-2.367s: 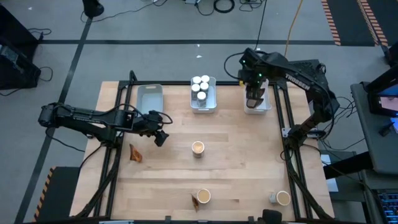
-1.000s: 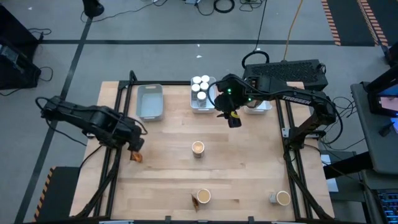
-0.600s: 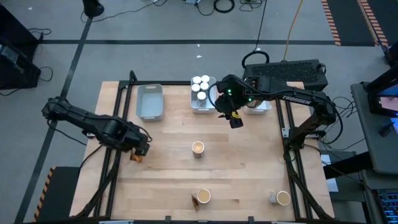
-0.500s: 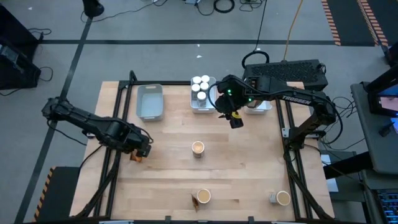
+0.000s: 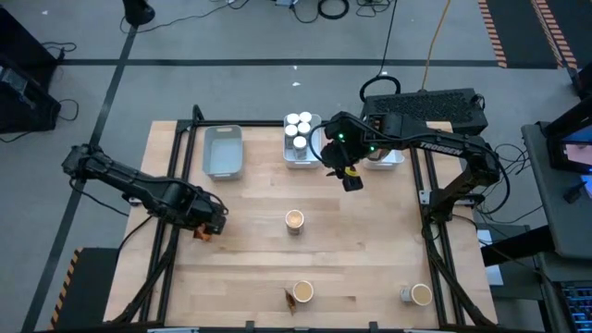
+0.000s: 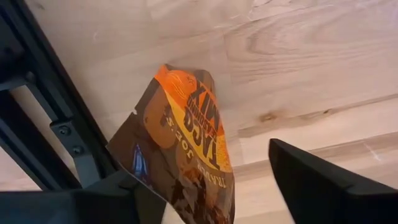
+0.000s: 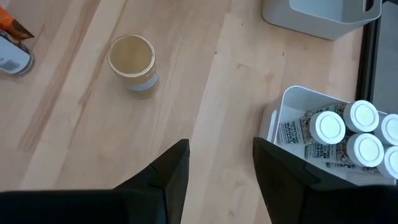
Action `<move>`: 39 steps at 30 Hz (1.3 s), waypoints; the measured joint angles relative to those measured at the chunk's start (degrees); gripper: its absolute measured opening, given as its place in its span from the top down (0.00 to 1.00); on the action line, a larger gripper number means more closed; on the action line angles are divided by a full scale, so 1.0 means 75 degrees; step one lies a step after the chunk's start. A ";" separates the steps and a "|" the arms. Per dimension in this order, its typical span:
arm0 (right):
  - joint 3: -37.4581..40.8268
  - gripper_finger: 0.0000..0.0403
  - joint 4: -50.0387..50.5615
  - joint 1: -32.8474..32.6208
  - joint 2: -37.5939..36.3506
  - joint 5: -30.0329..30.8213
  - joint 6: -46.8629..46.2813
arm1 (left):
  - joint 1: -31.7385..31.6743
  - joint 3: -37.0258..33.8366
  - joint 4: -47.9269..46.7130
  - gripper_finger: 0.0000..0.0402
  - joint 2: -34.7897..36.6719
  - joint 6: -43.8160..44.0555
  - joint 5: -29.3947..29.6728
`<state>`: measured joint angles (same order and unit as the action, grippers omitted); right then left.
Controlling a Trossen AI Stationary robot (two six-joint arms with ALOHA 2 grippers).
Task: Sort spices by type
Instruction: Put the orange seasoning bag into the right white bin
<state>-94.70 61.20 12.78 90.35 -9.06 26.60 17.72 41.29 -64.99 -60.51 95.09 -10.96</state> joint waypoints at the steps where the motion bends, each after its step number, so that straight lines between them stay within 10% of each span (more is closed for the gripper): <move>1: 0.0000 0.60 0.0002 0.0000 0.0000 0.0000 -0.0039 | 0.0000 -0.0001 -0.0005 0.39 0.0000 -0.0049 -0.0007; 11: 0.0000 0.60 -0.0004 0.0000 0.0000 0.0000 -0.0402 | -0.0003 -0.0001 0.0070 0.97 0.0000 -0.0965 0.0061; 25: 0.0000 0.60 0.0444 0.0000 0.0000 -0.0003 -0.1132 | -0.1000 0.1289 0.2414 0.99 -0.0017 -0.5376 0.1148; 39: 0.0006 0.60 0.1947 -0.0110 -0.0141 -0.0002 -0.2700 | -0.3137 0.5714 0.1199 1.00 -0.2397 -1.3150 0.1369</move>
<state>-94.65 75.80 11.95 89.29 -9.07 6.35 -5.82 84.15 -56.00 -78.49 -3.53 -0.70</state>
